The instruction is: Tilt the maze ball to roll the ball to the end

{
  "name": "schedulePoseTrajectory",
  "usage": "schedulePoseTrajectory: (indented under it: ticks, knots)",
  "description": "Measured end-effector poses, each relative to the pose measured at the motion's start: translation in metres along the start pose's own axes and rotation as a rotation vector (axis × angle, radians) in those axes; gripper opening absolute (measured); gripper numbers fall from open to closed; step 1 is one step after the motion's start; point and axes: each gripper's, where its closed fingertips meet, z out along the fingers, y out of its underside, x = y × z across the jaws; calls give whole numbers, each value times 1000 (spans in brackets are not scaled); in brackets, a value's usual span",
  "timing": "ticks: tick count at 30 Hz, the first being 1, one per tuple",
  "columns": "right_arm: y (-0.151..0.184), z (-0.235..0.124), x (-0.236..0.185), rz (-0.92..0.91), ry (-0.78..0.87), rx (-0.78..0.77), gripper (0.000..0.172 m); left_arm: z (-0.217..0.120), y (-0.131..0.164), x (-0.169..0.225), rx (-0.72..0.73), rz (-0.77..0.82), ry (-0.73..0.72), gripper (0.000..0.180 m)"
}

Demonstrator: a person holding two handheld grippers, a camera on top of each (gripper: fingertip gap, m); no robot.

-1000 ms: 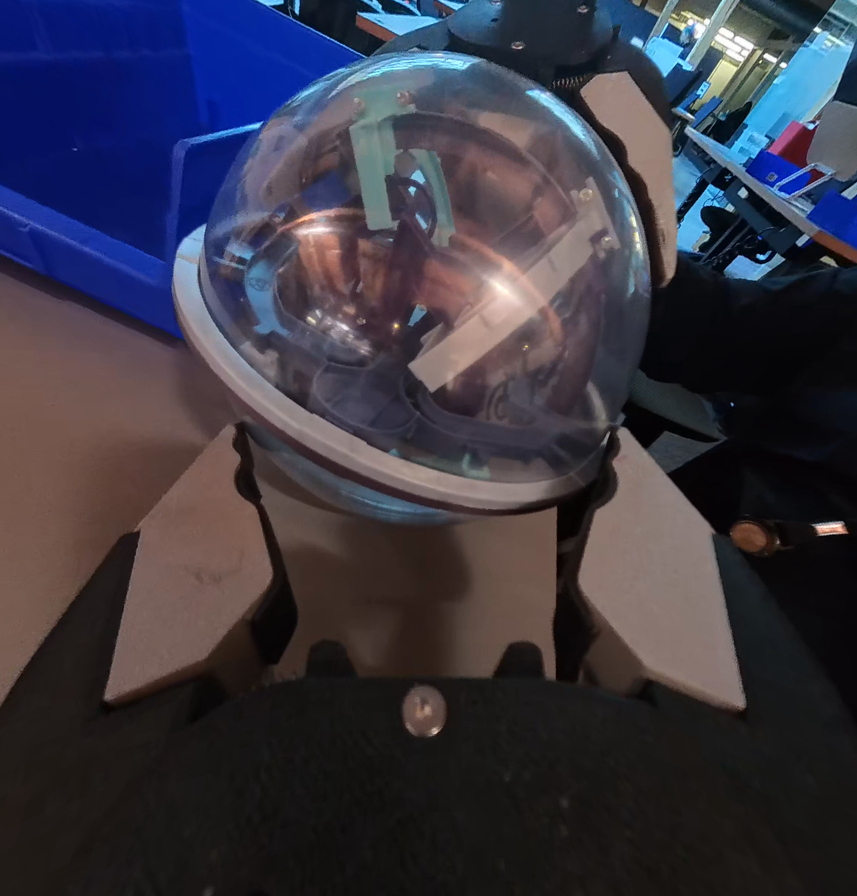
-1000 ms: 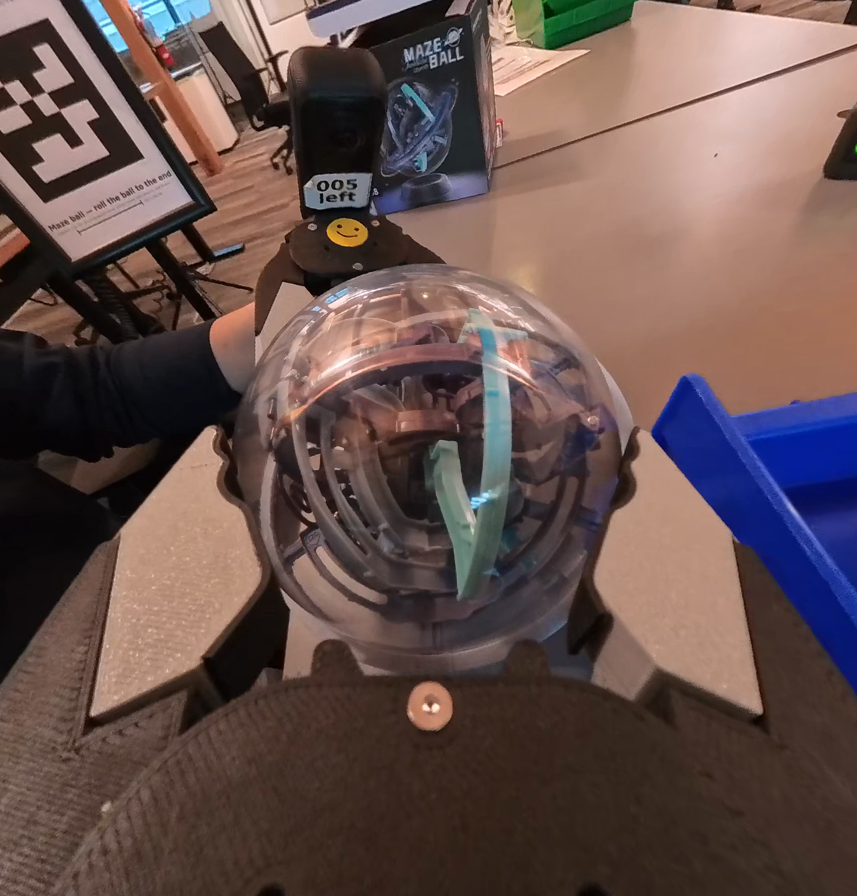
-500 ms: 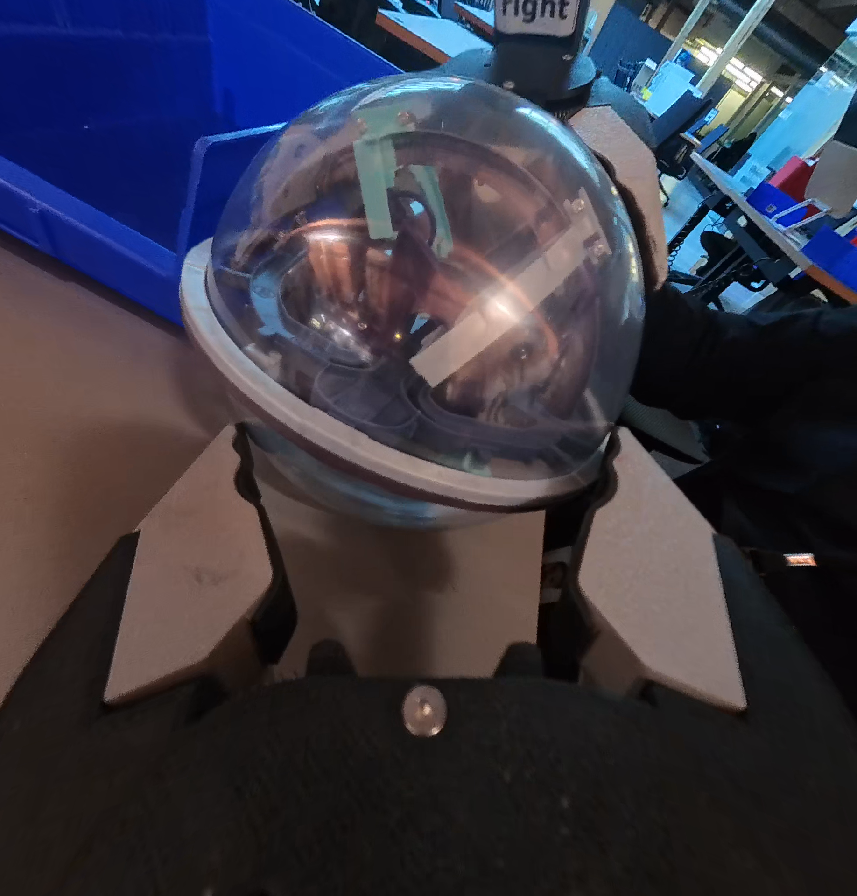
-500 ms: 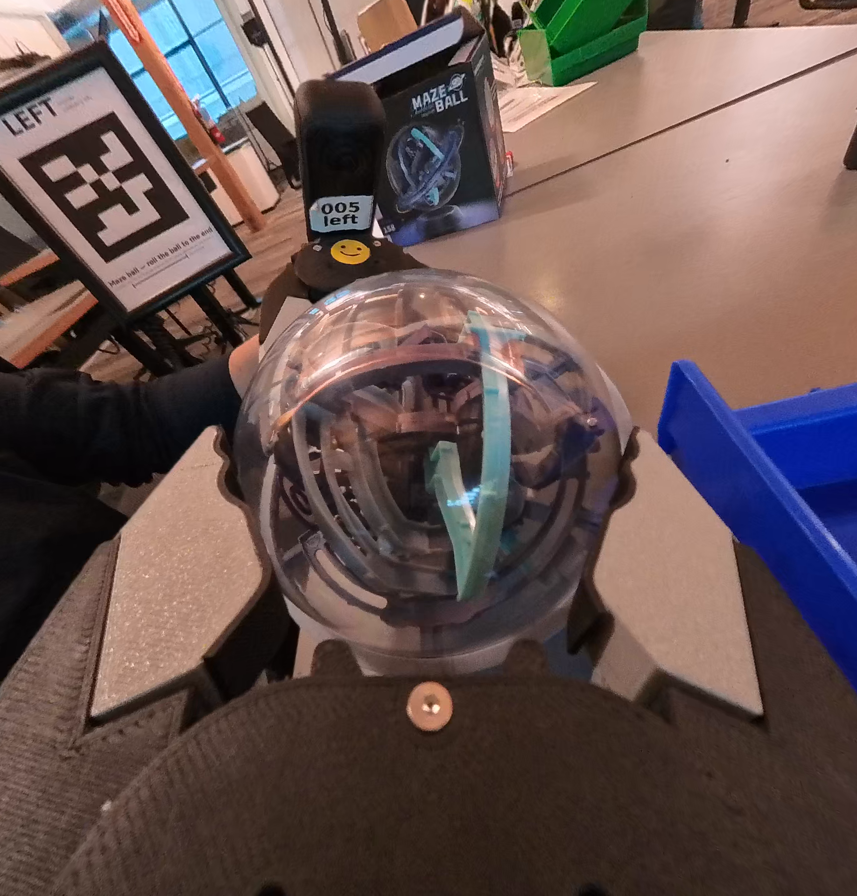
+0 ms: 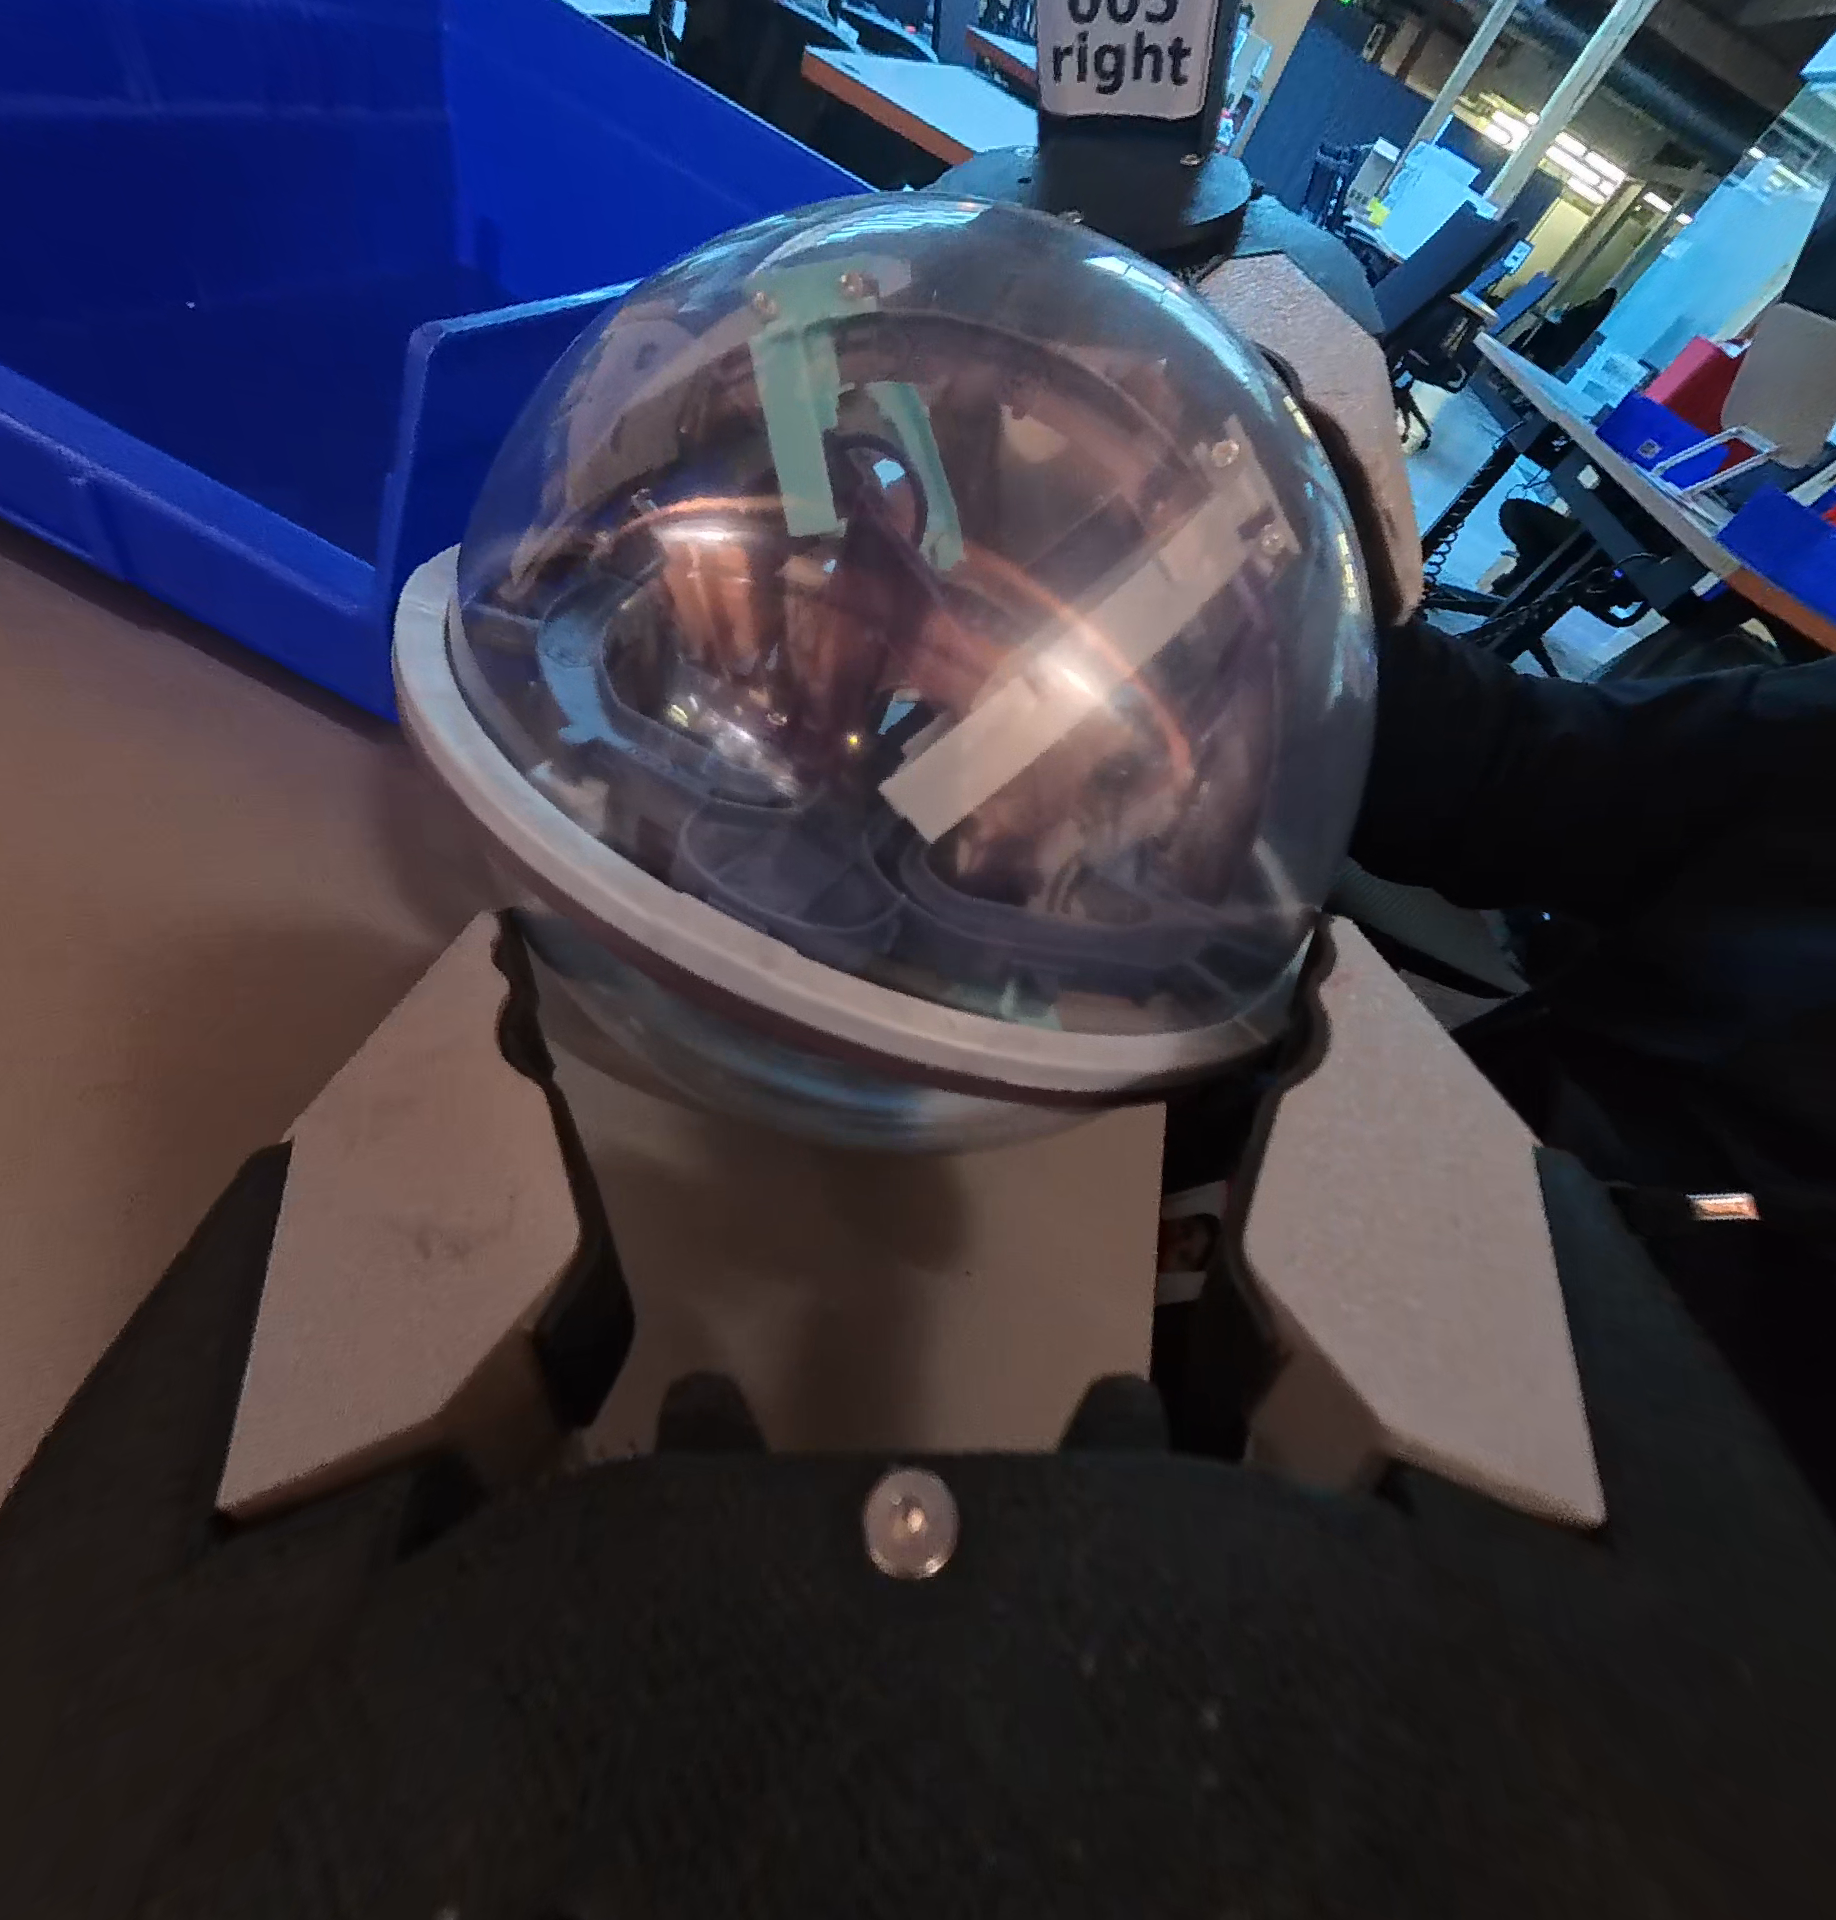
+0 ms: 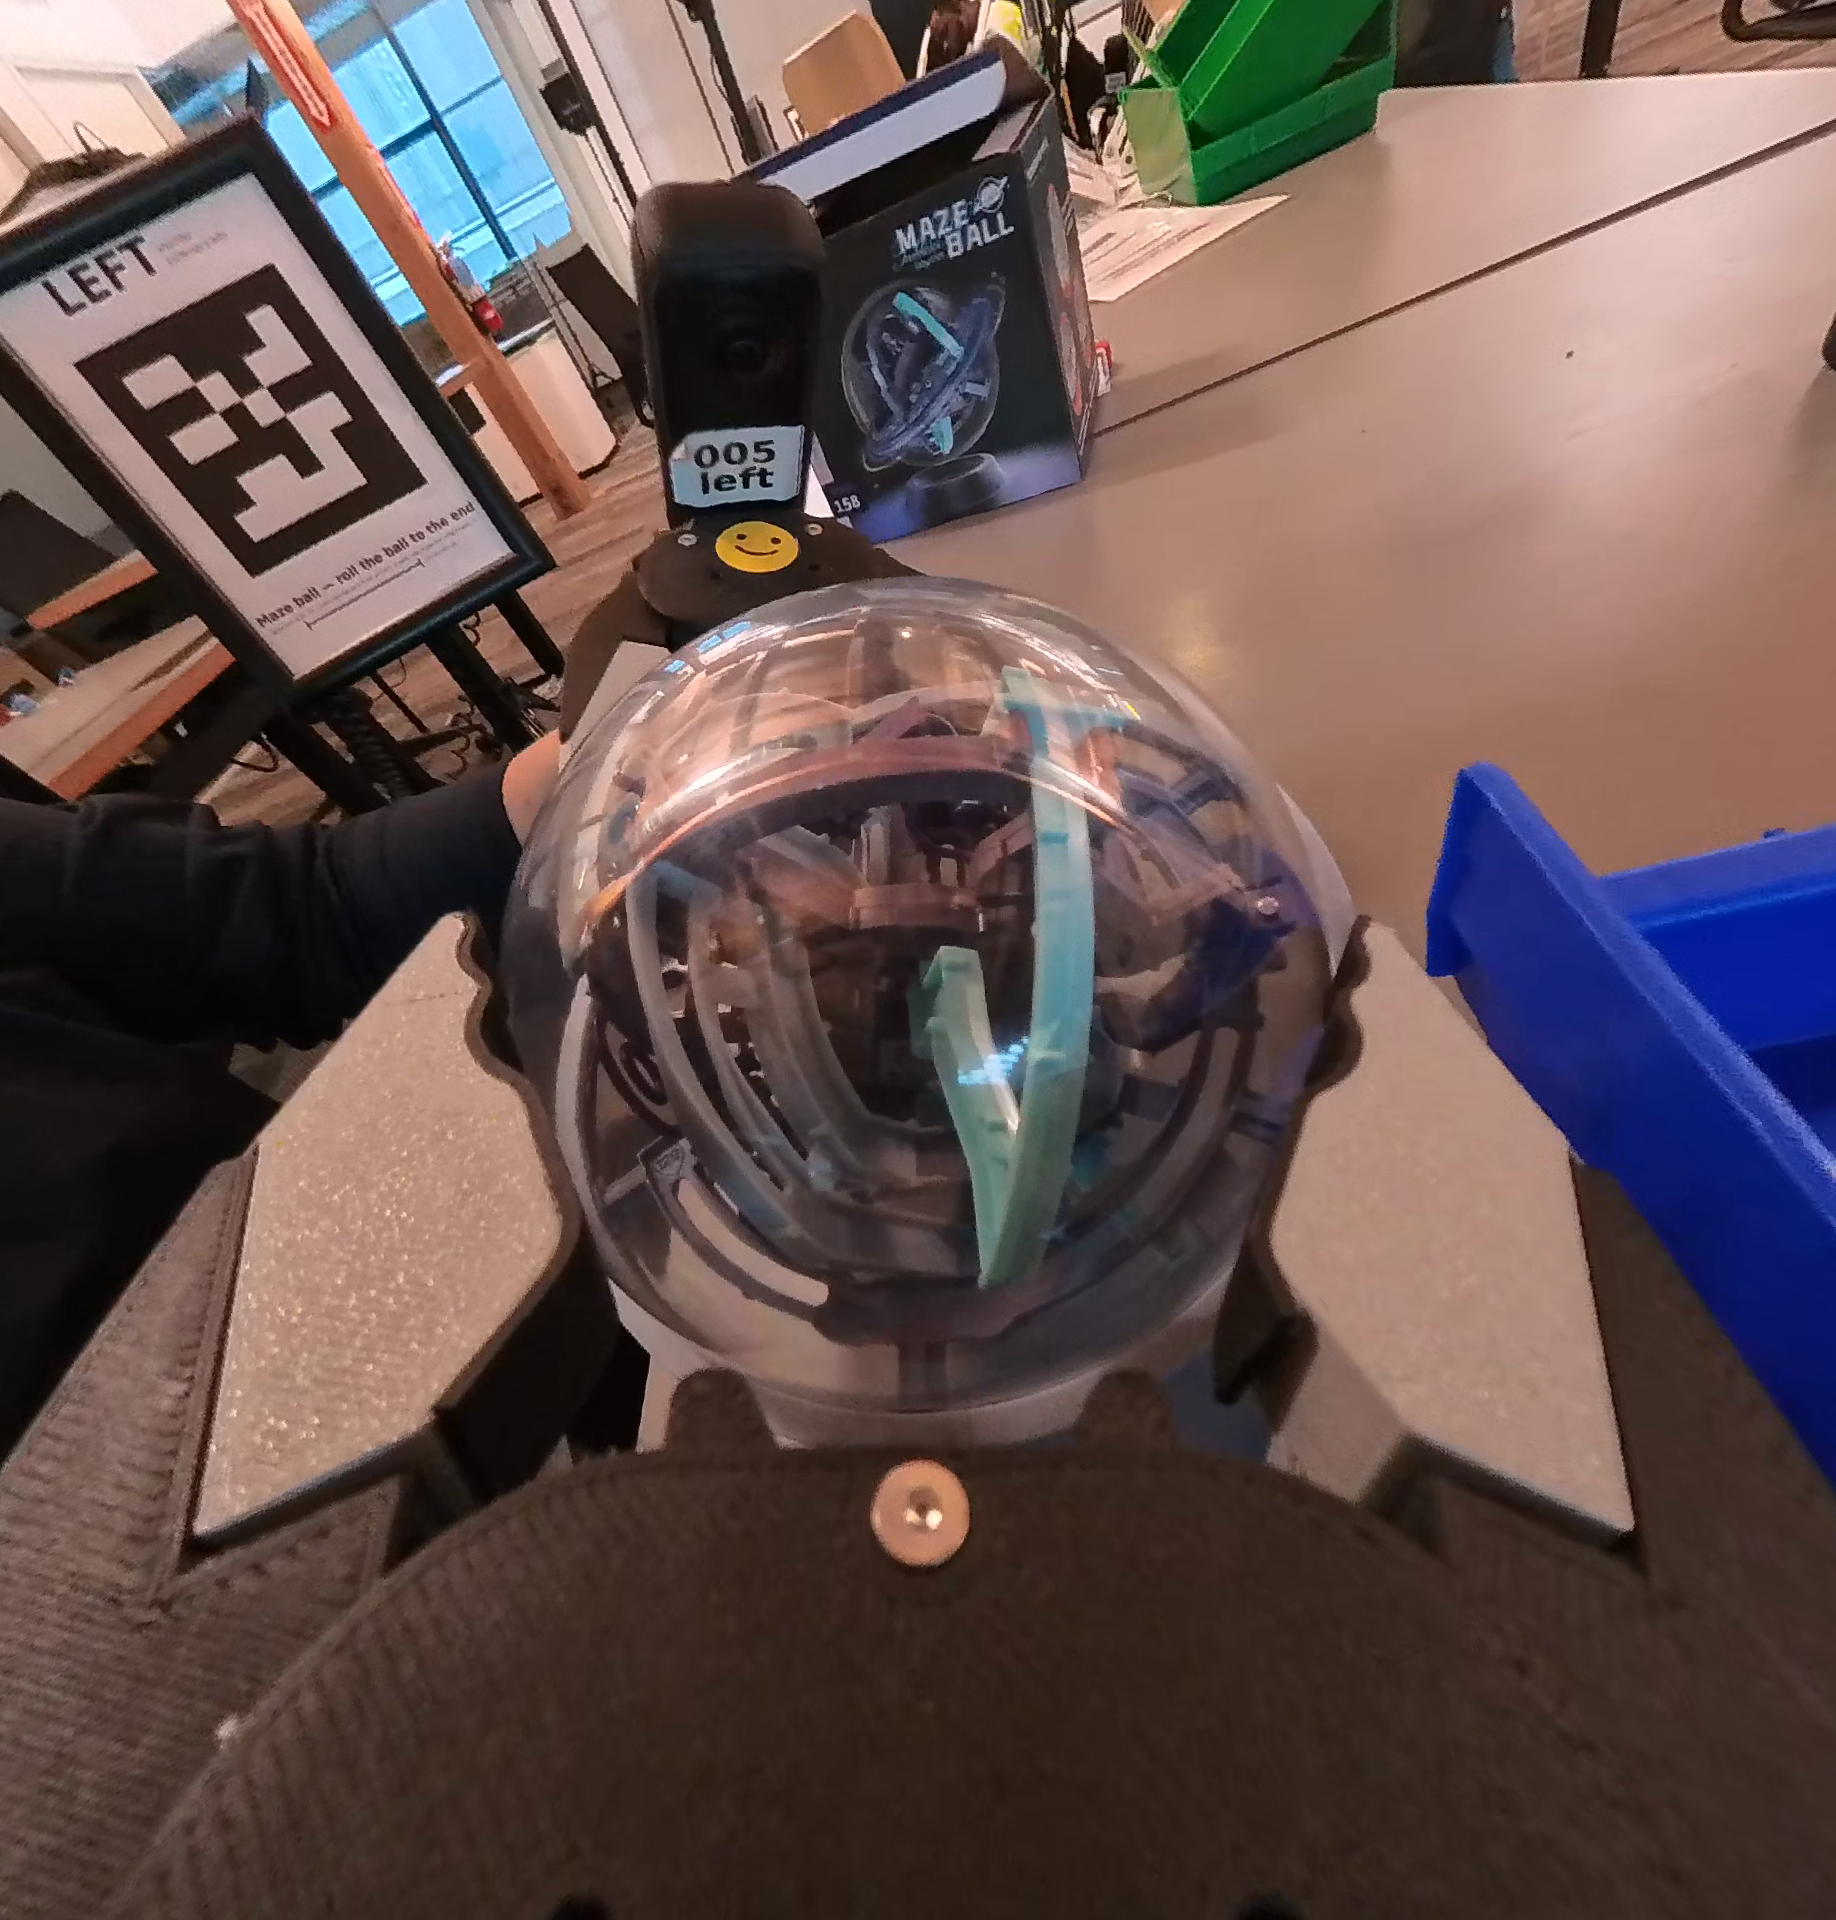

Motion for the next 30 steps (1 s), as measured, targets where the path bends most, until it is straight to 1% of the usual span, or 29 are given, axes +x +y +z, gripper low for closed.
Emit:
schedulePoseTrajectory:
  ticks: [6, 9, 11, 14, 16, 19, 21, 23, 27, 30]
  knots:
    - [1, 1, -4, -49, 2, -16, 148, -1, 3, 2, 5, 46, 12, 141]
    - [0, -1, -6, -64, -1, -10, 145, -3, 3, 2, 19, 44, 27, 140]
    - [-2, -2, -7, -68, -9, -2, 142, -4, 0, 3, 35, 38, 41, 140]
    - [-4, -3, -7, -81, -8, -2, 140, -7, -5, 2, 68, 67, 26, 138]
    - [-5, -4, -6, -93, 2, -2, 138, -9, -5, 1, 65, 77, 20, 135]
    - [-6, -6, -5, -110, 14, -11, 138, -10, -2, -1, 58, 74, 13, 134]
    - [-10, -9, -5, -110, 13, 11, 138, -10, -2, -1, 62, 73, 12, 134]
    - [-11, -10, -7, -94, -8, 18, 134, -9, -2, 0, 60, 79, 13, 134]
    - [-6, -7, -6, -103, 0, -12, 135, -8, -2, 1, 52, 86, 16, 134]
    - [-7, -8, -6, -103, -1, -7, 135, -8, -1, 1, 52, 84, 17, 134]
